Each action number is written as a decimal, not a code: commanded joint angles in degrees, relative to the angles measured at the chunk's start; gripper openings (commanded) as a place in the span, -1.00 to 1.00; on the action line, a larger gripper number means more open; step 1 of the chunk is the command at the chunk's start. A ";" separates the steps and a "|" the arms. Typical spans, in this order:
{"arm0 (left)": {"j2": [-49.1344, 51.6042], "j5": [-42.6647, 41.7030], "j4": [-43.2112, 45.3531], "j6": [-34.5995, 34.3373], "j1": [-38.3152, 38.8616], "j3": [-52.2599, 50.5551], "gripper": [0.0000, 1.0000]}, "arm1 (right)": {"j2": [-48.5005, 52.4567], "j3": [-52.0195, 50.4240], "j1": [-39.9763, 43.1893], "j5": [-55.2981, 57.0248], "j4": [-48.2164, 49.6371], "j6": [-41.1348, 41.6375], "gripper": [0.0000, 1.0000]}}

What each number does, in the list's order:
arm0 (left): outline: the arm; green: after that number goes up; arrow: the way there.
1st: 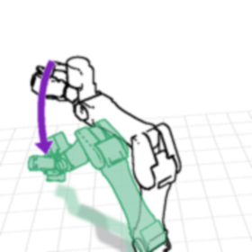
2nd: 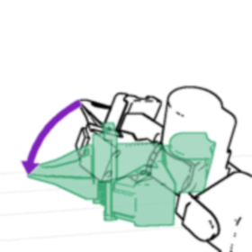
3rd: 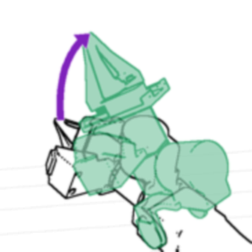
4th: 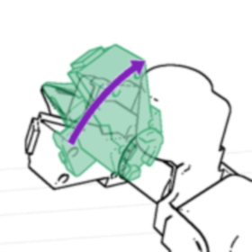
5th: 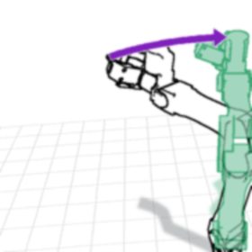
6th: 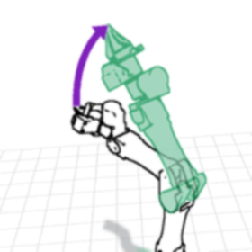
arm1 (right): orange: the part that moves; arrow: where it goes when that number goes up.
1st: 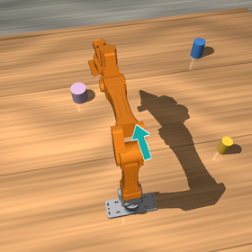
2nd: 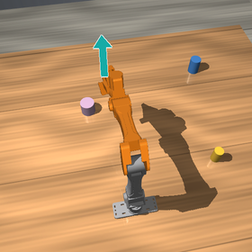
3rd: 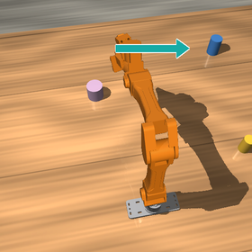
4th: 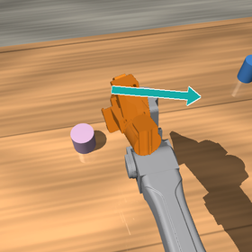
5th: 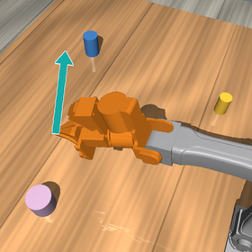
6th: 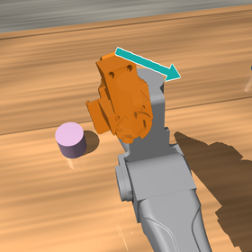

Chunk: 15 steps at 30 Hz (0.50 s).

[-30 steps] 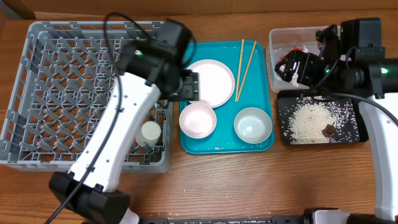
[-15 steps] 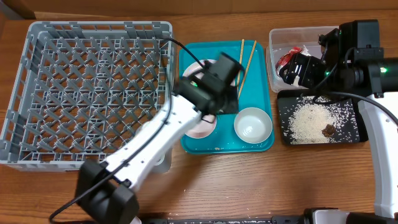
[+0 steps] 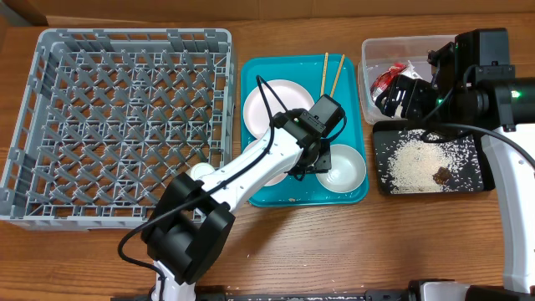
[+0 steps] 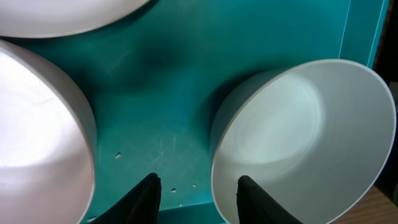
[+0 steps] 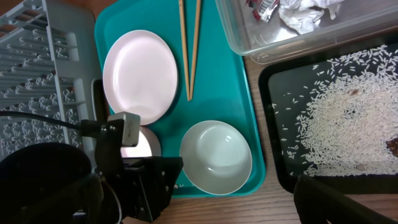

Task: Sort waste into correct bins and load items into the dishwasher
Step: 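Grasp the rim of the white bowl with the left gripper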

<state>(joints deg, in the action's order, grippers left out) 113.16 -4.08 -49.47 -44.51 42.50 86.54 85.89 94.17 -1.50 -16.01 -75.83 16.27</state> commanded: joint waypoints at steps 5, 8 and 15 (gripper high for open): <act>0.09 -2.19 0.55 4.70 -0.15 -0.11 -0.19 | -0.26 0.66 0.24 0.76 0.31 0.07 1.00; 0.09 -2.08 0.68 6.19 -0.02 -0.13 -0.23 | -0.26 0.66 0.24 0.79 0.42 0.04 1.00; 1.11 -1.70 1.81 6.38 -0.04 -0.15 -0.36 | -0.26 0.66 0.24 0.76 0.46 0.04 1.00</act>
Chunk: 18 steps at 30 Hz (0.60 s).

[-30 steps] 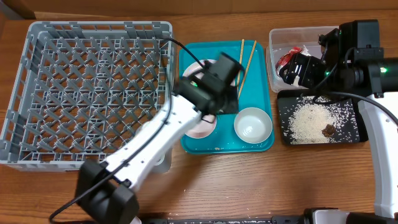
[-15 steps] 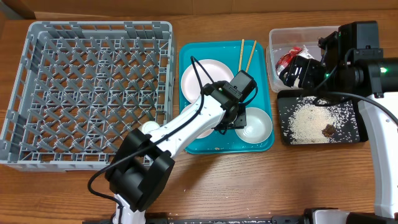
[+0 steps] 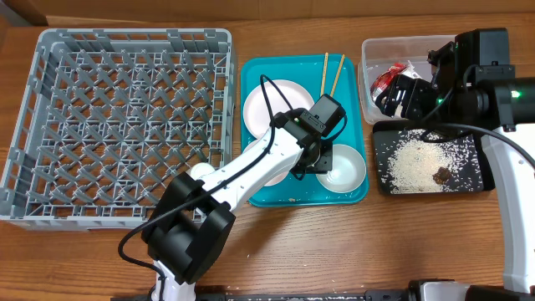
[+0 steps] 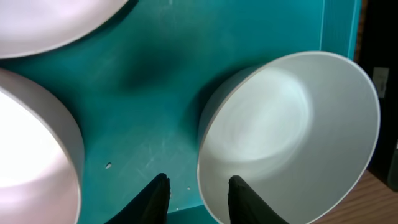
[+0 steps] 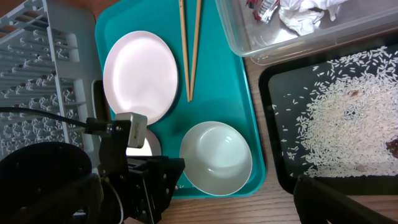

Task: Sort waste into correct bins and load items into the dishwasher
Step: 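Grasp the rim of the white bowl with the left gripper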

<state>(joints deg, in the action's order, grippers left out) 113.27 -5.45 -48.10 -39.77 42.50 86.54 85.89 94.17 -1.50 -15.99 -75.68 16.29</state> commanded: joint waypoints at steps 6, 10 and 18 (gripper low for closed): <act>2.62 -0.15 0.74 1.64 -0.02 -0.15 -0.52 | -0.26 0.66 0.52 2.03 0.57 1.86 1.00; 3.76 -0.13 1.11 1.66 -0.02 -0.15 -0.53 | -0.26 0.68 1.70 3.32 1.53 2.45 1.00; 4.07 1.18 1.92 1.70 0.00 -0.15 -0.58 | -0.28 0.85 7.04 3.30 3.19 2.45 0.99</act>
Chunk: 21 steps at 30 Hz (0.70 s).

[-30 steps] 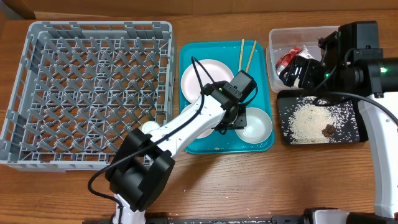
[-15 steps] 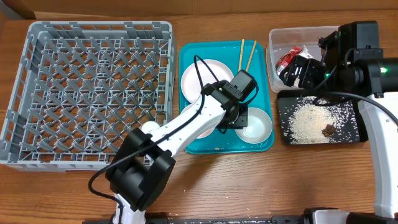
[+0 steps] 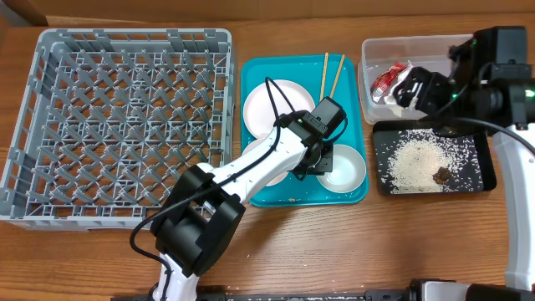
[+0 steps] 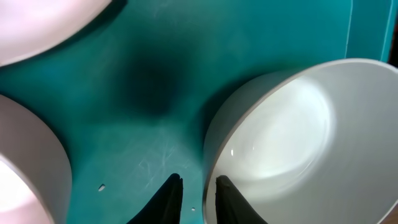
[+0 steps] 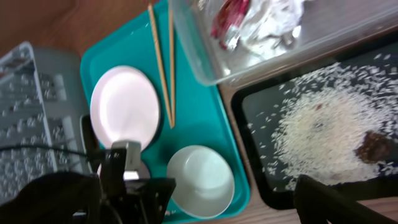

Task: Sort waste into correct bins and load items into the dishwasher
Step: 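Grasp the rim of the white bowl with the left gripper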

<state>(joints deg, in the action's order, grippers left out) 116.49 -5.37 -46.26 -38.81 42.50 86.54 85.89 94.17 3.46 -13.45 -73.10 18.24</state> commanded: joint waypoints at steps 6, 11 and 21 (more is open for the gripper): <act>0.85 1.36 0.13 0.72 -0.02 -0.15 -0.63 | -0.31 0.85 6.51 0.79 1.86 0.46 1.00; 0.96 1.51 0.24 0.72 0.02 -0.15 -0.63 | -0.31 0.85 10.29 0.76 3.37 0.48 1.00; 1.27 1.51 1.77 0.70 0.35 -0.15 -0.67 | -0.28 0.83 12.46 0.79 3.80 0.46 1.00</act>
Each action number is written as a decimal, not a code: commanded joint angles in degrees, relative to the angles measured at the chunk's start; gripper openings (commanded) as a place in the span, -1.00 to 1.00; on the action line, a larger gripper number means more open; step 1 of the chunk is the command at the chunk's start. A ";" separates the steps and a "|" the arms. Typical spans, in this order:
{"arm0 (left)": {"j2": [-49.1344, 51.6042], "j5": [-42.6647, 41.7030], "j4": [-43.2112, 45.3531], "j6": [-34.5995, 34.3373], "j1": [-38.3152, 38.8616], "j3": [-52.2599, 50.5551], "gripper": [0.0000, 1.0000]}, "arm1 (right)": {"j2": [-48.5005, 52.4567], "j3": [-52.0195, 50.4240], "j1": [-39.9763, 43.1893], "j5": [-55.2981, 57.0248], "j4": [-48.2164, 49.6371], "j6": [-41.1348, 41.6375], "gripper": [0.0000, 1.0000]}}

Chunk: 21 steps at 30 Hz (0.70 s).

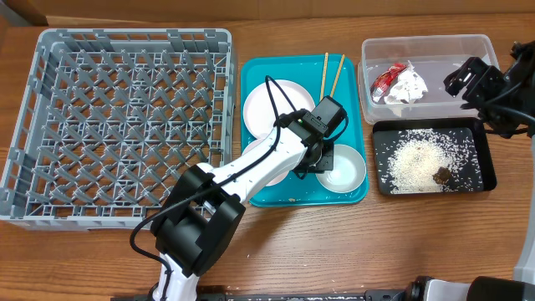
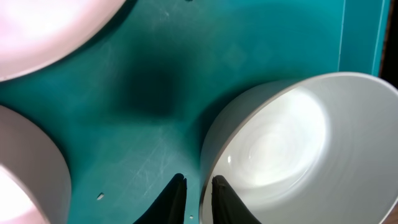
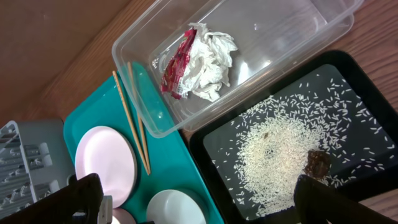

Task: Sort waste into correct bins and load items into the dishwasher
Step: 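Grasp the rim of the white bowl with the left gripper, then lift the white bowl and carry it left to the rack's back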

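A white bowl (image 2: 292, 155) sits at the front right of the teal tray (image 1: 247, 84). My left gripper (image 2: 198, 200) is shut on the bowl's left rim, one finger inside and one outside. A pink bowl (image 2: 25, 180) lies just left of it, and a white plate (image 1: 266, 102) and two chopsticks (image 1: 333, 73) lie farther back. The grey dish rack (image 1: 117, 125) stands at the left. My right gripper (image 1: 468, 77) hangs open and empty above the right end of the clear bin (image 1: 435, 48).
The clear bin holds a red wrapper and crumpled tissue (image 1: 397, 82). In front of it is a black tray (image 1: 470, 138) with scattered rice (image 1: 414, 163) and a brown scrap (image 1: 440, 175). Bare wooden table surrounds the containers.
My right arm has moved right and up, from over the bin's middle to its right end. The left fingers have narrowed a little more on the bowl's rim.
At first my left gripper stood open wide over the white bowl's left rim, the right arm hovering by the bin. The left fingers stood closer at each later moment and now pinch the rim. The right arm has drawn off to the right.
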<state>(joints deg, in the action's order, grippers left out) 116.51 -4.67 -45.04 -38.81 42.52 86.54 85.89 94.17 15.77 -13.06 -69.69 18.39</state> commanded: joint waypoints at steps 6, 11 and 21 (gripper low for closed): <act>1.25 0.98 1.57 0.70 1.03 -0.15 -0.88 | -0.28 0.79 0.15 0.39 0.39 0.31 1.00; 1.25 1.95 1.49 0.72 1.07 -0.15 -0.92 | -0.28 0.79 0.15 0.42 0.39 0.31 1.00; -2.32 3.56 -6.62 7.04 -0.76 6.75 -0.92 | -0.28 0.79 0.15 0.42 0.39 0.31 1.00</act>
<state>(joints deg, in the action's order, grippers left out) 116.53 -3.49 -48.90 -36.32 42.98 88.01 85.89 94.17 15.75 -13.06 -69.67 18.41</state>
